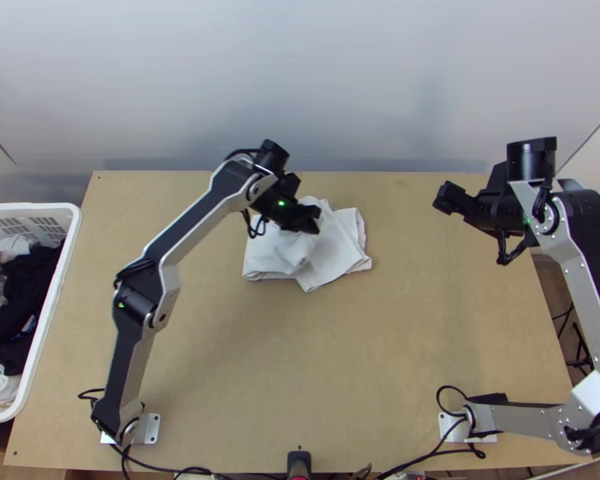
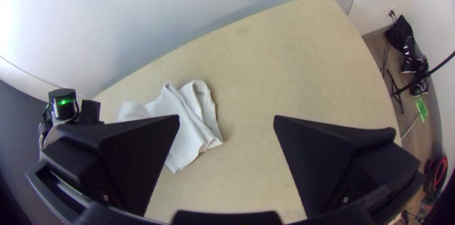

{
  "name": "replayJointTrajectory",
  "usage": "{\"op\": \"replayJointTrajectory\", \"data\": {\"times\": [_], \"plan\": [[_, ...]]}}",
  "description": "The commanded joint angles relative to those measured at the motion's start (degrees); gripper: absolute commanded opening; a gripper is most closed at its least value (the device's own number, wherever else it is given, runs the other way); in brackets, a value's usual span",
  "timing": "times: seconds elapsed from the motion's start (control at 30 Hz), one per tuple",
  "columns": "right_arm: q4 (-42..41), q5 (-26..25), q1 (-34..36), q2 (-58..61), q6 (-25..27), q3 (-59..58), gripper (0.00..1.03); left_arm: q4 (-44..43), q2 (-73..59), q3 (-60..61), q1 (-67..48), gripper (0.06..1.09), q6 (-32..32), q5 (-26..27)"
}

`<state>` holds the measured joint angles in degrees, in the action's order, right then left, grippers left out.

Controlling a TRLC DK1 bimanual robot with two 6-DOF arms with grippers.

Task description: Fold the t-shirt

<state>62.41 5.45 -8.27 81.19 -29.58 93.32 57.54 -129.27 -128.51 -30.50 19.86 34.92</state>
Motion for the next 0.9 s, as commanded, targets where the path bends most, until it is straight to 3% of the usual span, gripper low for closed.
{"op": "replayJointTrajectory", "data": {"times": [0.0, 0.2, 0.23, 0.27, 0.3, 0.33, 0.6, 0.87], "plan": [[-0.45, 0.0, -0.25, -2.7, -1.18, -3.41, 0.92, -7.35, -4.76, -1.83, -2.72, 0.09, 3.43, -1.96], [-0.54, 0.0, -1.22, -5.78, -2.58, -7.27, 0.92, -12.8, -7.4, -3.5, -4.04, 0.09, 6.69, -4.51], [-0.8, 0.0, -1.83, -6.48, -2.76, -8.42, 0.92, -14.03, -7.66, -3.5, -4.22, 0.15, 7.65, -5.12], [-1.15, 0.0, -2.27, -7.27, -3.2, -9.65, 0.92, -15.44, -7.75, -3.42, -4.13, 0.4, 9.67, -5.12], [-1.86, 0.08, -2.63, -8.15, -3.64, -11.05, 0.92, -17.46, -7.75, -3.33, -4.13, 0.8, 11.7, -5.12], [-2.56, 0.61, -2.8, -8.94, -3.82, -12.55, 0.92, -18.95, -7.66, -3.24, -4.13, 1.07, 12.31, -5.03], [-6.34, 1.05, -4.38, -10.26, -4.25, -18.87, 0.92, -31.08, -4.5, -2.8, -2.72, 1.05, 16.97, -3.63], [-11.17, 1.23, -11.5, -2.35, -5.22, -12.02, 0.92, -31.08, 3.06, 1.24, 4.49, 1.05, 17.58, -0.99]]}}
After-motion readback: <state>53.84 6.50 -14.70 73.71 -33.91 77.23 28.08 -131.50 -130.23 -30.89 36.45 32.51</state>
